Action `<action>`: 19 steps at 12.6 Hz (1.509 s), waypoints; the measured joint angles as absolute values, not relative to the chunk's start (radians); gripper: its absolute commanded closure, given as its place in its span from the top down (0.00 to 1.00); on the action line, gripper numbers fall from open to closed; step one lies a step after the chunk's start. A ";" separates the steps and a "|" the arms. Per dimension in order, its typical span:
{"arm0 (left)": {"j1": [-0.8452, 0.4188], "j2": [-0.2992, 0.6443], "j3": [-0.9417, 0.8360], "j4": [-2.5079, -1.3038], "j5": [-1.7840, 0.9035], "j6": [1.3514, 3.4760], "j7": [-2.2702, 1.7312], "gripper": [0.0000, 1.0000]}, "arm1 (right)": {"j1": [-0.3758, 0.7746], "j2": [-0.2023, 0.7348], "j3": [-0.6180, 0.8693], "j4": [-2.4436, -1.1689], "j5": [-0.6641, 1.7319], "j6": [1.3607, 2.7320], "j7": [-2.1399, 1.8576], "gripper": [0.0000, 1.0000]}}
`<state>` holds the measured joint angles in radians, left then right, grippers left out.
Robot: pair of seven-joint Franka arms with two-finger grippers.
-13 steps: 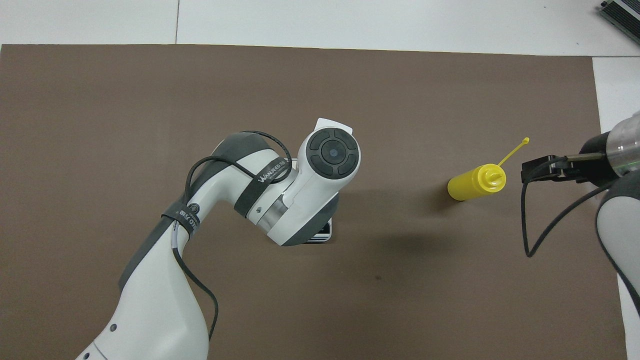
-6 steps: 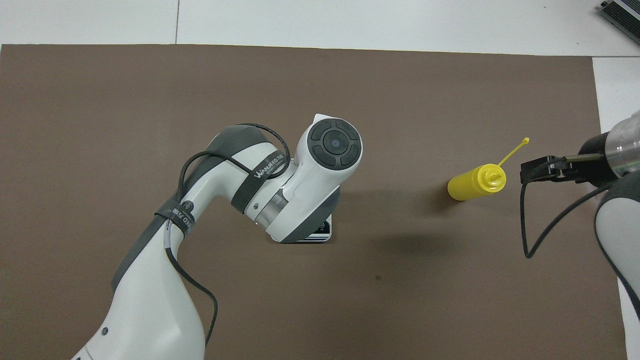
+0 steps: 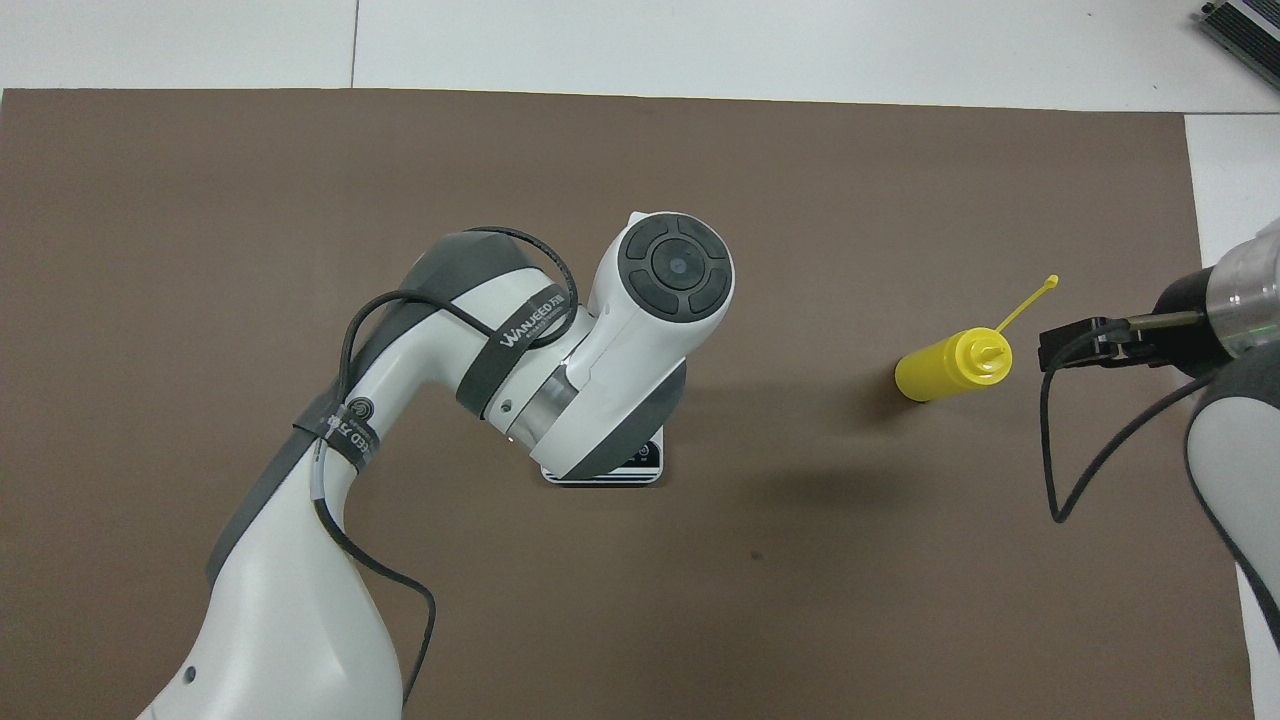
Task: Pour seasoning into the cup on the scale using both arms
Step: 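Lower the blue cup onto the scale and open the left gripper, then withdraw the left gripper while the right gripper reaches the yellow bottle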
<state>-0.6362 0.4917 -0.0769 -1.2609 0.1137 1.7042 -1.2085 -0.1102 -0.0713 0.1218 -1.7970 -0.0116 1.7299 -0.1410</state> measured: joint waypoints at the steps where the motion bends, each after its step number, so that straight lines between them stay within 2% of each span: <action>1: -0.617 0.484 -0.075 -1.233 0.109 1.674 -1.203 0.38 | -0.114 -0.079 0.121 -1.821 -0.012 1.760 -0.212 1.00; 7: -0.430 0.436 -0.072 -1.205 0.051 1.558 -0.840 0.38 | -0.239 -0.145 0.116 -2.016 0.173 1.952 -0.697 1.00; 10: -0.333 0.431 -0.070 -1.199 0.048 1.511 -0.619 0.37 | -0.299 -0.153 0.115 -2.101 0.348 2.035 -0.960 1.00; 13: -0.241 0.425 -0.069 -1.197 0.048 1.488 -0.411 0.37 | -0.383 -0.150 0.113 -2.177 0.561 2.056 -1.262 1.00; 16: -0.181 0.423 -0.067 -1.197 0.047 1.478 -0.267 0.37 | -0.437 -0.105 0.112 -2.226 0.755 2.057 -1.525 1.00; 19: -0.158 0.422 -0.064 -1.196 0.047 1.475 -0.201 0.36 | -0.439 -0.038 0.112 -2.248 0.887 2.061 -1.724 1.00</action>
<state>-0.1576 0.4224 -0.0645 -1.1964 0.0475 1.4754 -0.2011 -0.4390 -0.0378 0.1123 -2.2477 0.8874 2.0611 -1.7238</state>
